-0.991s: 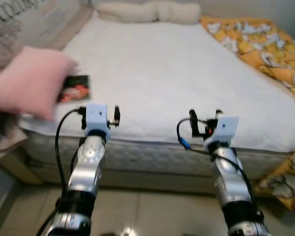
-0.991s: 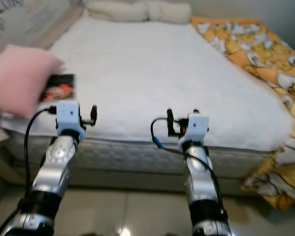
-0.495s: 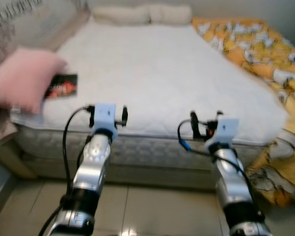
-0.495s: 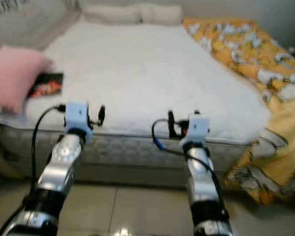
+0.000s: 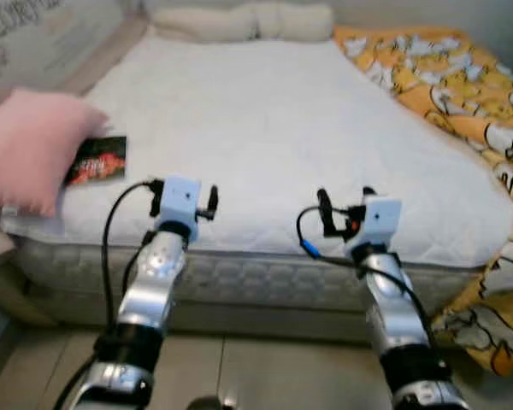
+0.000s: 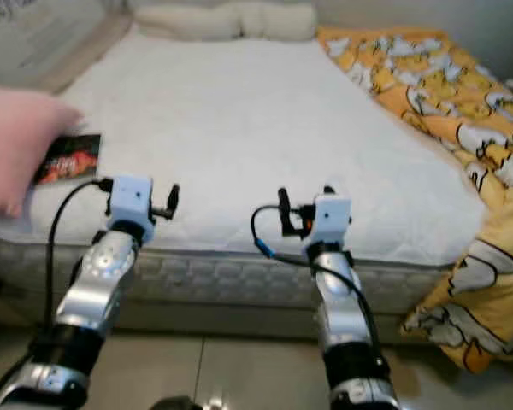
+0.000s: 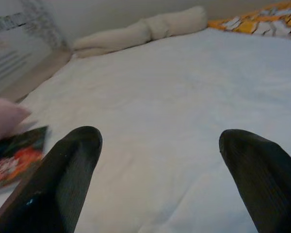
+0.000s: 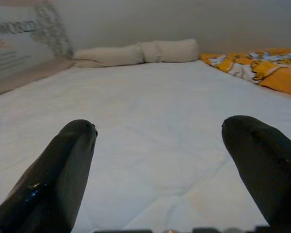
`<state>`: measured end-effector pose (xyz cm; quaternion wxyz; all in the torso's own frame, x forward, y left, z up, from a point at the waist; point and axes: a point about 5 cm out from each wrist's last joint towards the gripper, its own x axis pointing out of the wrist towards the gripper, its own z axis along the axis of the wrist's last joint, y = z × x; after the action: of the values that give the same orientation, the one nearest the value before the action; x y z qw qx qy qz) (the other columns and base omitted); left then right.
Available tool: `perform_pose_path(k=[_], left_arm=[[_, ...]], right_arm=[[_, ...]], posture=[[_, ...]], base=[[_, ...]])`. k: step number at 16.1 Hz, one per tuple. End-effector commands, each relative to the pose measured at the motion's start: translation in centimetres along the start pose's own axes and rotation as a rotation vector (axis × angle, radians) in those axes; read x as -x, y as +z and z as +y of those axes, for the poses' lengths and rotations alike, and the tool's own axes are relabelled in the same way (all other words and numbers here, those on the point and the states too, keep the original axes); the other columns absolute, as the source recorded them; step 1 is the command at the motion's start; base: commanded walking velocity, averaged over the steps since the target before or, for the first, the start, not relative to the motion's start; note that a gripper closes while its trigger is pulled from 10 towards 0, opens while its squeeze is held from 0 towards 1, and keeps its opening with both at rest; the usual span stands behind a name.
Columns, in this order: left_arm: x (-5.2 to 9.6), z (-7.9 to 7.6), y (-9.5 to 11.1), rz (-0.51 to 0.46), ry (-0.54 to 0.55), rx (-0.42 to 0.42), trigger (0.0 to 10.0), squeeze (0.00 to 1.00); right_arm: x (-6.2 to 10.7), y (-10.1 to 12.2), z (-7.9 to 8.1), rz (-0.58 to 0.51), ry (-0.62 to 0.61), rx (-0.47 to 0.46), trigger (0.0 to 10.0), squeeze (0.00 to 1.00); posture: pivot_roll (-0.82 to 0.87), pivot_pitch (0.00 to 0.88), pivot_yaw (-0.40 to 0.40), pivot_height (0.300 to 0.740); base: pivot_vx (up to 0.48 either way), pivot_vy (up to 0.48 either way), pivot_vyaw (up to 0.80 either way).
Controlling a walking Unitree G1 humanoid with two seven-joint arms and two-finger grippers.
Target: Clean up the room
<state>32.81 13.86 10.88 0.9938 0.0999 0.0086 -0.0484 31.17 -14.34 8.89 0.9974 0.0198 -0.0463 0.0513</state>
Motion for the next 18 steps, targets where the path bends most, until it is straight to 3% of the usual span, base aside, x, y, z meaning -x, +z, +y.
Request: perform_pose_path(k=[1,3,9,10,12,13,14,18], left_arm=[[-0.3,-0.6,0.5,-0.008,-0.014,0.020,10.0,0.00],[-0.3,0.0,0.3,0.018,0.030,0.092,10.0,0.00],[-0.7,-0.1,0.4,0.019,0.000,0.044,10.0,0.00],[-0.9,0.2,0.2,0.042,0.037,0.087,10.0,0.00],[-0.9,0.3,0.2,0.046,0.047,0.095,10.0,0.00],[-1.2,1.3,-0.8,0.107,0.156,0.182,10.0,0.00],[-1.3,1.5,-1.2,0.137,0.182,0.197,10.0,0.00],[-1.8,-0.7,-0.3,0.111,0.087,0.093,10.0,0.00]], right_arm=[[0.2,-0.2,-1.0,0.008,-0.026,0.003,10.0,0.17],[0.3,-0.3,-0.9,0.014,-0.019,0.005,10.0,0.17],[0.6,-0.3,-1.0,-0.007,-0.013,-0.034,10.0,0.17],[1.0,0.2,-1.6,-0.051,-0.057,-0.075,10.0,0.17],[1.1,0.2,-1.7,-0.054,-0.060,-0.072,10.0,0.17],[2.2,-0.3,-2.2,-0.044,-0.068,-0.047,10.0,0.17],[2.7,-0.6,-2.4,-0.036,-0.068,-0.039,10.0,0.17],[2.6,-0.5,-2.3,-0.038,-0.072,-0.038,10.0,0.17]], posture=[[0.00,0.000,-0.014,0.736],[0.00,0.000,-0.019,0.736],[0.00,0.000,-0.018,0.736],[0.00,0.000,-0.018,0.736],[0.00,0.000,-0.018,0.736],[-0.01,0.000,-0.022,0.736],[-0.02,0.000,-0.022,0.736],[-0.02,0.000,-0.019,0.736]], base=[[0.431,0.000,0.00],[0.131,0.426,0.00],[0.000,0.461,0.00],[0.000,0.461,0.00],[0.000,0.461,0.00],[0.000,0.461,0.00],[0.000,0.461,0.00],[0.000,0.462,0.00]])
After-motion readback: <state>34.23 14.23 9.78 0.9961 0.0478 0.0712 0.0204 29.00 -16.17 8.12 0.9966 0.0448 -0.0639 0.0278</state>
